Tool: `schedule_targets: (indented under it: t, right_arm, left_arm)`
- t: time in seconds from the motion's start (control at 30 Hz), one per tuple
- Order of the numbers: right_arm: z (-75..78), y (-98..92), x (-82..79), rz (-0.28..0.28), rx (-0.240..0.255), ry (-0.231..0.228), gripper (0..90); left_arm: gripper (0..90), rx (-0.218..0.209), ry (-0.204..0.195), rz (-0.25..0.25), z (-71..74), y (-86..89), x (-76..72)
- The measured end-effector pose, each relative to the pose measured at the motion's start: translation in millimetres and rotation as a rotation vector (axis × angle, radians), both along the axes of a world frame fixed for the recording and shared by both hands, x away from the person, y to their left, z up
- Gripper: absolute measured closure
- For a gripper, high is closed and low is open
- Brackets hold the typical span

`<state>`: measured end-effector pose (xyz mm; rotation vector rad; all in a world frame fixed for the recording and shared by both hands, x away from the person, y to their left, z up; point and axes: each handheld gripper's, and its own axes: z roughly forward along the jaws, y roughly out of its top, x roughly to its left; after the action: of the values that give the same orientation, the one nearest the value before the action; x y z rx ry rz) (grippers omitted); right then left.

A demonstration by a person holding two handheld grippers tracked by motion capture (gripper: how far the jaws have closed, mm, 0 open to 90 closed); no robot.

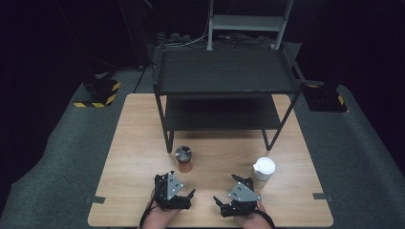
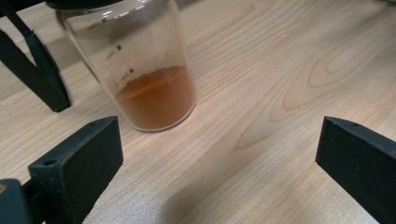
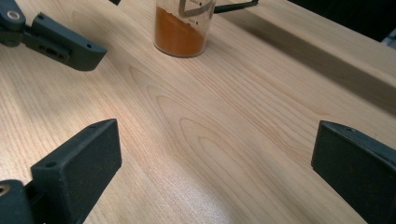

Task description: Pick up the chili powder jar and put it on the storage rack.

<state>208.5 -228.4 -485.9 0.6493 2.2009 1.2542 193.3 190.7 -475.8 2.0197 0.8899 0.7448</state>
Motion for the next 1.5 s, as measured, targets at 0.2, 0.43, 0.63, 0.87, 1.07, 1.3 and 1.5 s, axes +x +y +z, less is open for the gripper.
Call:
schedule_targets:
  t: [0.2,0.43,0.63,0.87,1.07,1.3,1.5]
  right_arm:
    - [1.0,-2.6,3.5,0.003,0.013,0.02,0.3]
    - [1.9,0.5,3.7,0.008,-0.008,0.013,0.3]
    - [1.5,0.7,2.8,-0.004,-0.004,0.012,0.3]
    - [1.4,-2.6,5.2,0.007,0.011,0.023,0.3]
    - [0.6,-3.9,5.2,0.008,0.019,0.021,0.3]
    - [1.5,-1.9,4.8,0.017,0.001,0.016,0.3]
    - [1.8,-2.9,6.0,0.02,0.006,0.022,0.3]
  left_arm:
    - [1.0,0.029,-0.006,-0.014,0.4,-3.5,-0.9]
    - [1.1,0.074,-0.032,-0.03,-0.6,-9.7,-4.5]
    - [1.0,0.047,-0.024,-0.036,-0.4,-4.0,-2.6]
    - [1.1,0.029,-0.015,-0.054,-0.3,1.0,-0.2]
    - [1.4,-0.011,-0.022,-0.058,-2.5,8.1,-1.3]
    - [1.3,-0.027,-0.031,-0.061,-0.8,13.9,-0.9]
    - [1.2,-0.044,-0.032,-0.042,1.9,19.7,0.5]
